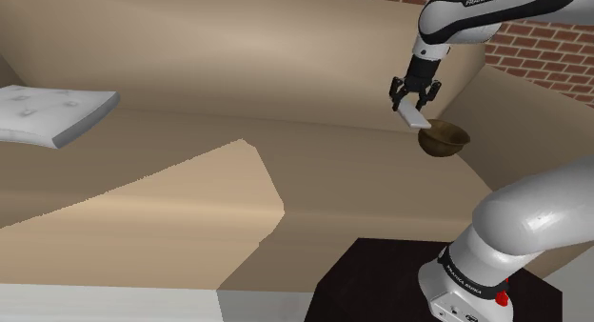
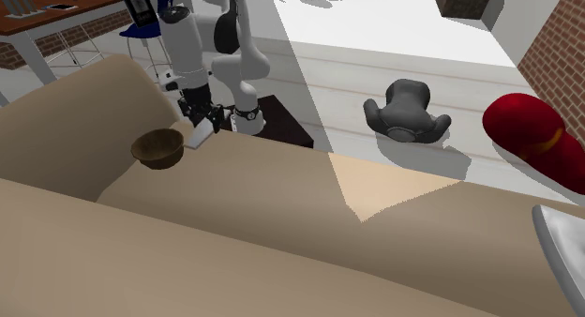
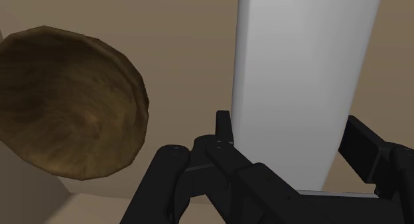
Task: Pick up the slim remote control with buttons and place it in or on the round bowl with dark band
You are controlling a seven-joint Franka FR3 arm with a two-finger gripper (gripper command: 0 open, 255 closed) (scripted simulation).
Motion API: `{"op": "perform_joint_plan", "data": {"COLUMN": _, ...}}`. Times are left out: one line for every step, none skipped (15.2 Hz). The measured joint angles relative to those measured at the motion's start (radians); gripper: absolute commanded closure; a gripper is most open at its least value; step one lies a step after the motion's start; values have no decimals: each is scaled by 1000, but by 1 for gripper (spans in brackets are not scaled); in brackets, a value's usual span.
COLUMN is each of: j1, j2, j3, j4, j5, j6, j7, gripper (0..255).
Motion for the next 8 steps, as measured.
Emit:
{"op": "perform_joint_plan", "data": {"j1": -12, "j2": -6, "j3": -18, "j4": -5, "j5": -9, "j6": 1, "j7": -24, "gripper": 255}}
{"op": "perform_joint_plan", "data": {"j1": -21, "j2": -4, "j3": -35, "j4": 2, "j5": -16, "j6": -2, "j7": -48, "gripper": 255}}
{"op": "perform_joint_plan", "data": {"j1": -33, "j2": -4, "j3": -56, "j4": -1, "j5": -26, "j6": 3, "j7": -75, "gripper": 255}}
{"op": "perform_joint_plan", "data": {"j1": -45, "j2": -5, "j3": -75, "j4": 2, "j5": -34, "j6": 1, "j7": -101, "gripper": 255}}
{"op": "perform_joint_plan", "data": {"j1": -54, "j2": -2, "j3": -92, "j4": 8, "j5": -41, "j6": 0, "j7": -123, "gripper": 255}}
{"op": "perform_joint_plan", "data": {"j1": -64, "j2": -3, "j3": -108, "j4": 14, "j5": -48, "j6": -5, "j7": -147, "gripper": 255}}
{"op": "perform_joint_plan", "data": {"j1": -71, "j2": 13, "j3": -127, "j4": 24, "j5": -52, "j6": 3, "j7": -171, "gripper": 255}}
{"op": "perform_joint_plan", "data": {"j1": -82, "j2": 20, "j3": -149, "j4": 32, "j5": -59, "j6": 4, "j7": -200, "gripper": 255}}
